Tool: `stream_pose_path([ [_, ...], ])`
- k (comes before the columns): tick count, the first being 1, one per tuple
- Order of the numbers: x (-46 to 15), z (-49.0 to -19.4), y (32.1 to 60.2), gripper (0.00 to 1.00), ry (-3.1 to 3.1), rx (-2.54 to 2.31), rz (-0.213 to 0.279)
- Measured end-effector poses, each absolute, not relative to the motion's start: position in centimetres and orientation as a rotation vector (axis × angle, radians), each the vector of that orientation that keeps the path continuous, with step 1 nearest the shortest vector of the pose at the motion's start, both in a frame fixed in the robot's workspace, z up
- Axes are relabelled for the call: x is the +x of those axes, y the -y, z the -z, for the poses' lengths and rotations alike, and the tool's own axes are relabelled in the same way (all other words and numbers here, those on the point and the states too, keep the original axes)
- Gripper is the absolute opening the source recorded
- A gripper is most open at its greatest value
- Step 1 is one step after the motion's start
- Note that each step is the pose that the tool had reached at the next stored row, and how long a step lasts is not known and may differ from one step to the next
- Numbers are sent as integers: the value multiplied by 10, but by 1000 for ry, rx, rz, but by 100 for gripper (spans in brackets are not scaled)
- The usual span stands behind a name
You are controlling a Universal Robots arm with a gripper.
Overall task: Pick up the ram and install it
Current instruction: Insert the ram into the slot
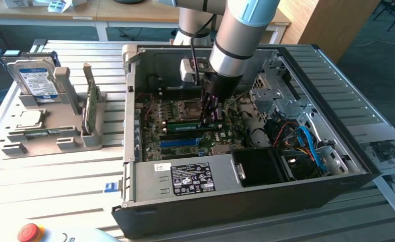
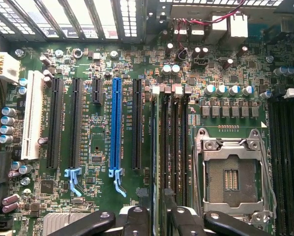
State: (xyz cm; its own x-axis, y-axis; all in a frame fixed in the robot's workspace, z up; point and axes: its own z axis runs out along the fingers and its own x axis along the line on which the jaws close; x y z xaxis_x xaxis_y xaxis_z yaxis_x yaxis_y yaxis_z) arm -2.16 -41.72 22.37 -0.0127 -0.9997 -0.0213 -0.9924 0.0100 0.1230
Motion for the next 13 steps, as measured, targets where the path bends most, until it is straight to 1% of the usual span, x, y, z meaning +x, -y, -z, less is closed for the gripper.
stream_pose_path([
  [7,-22,-225,417,25,2180,2155,157],
  [13,-22,-235,417,25,2180,2155,157],
])
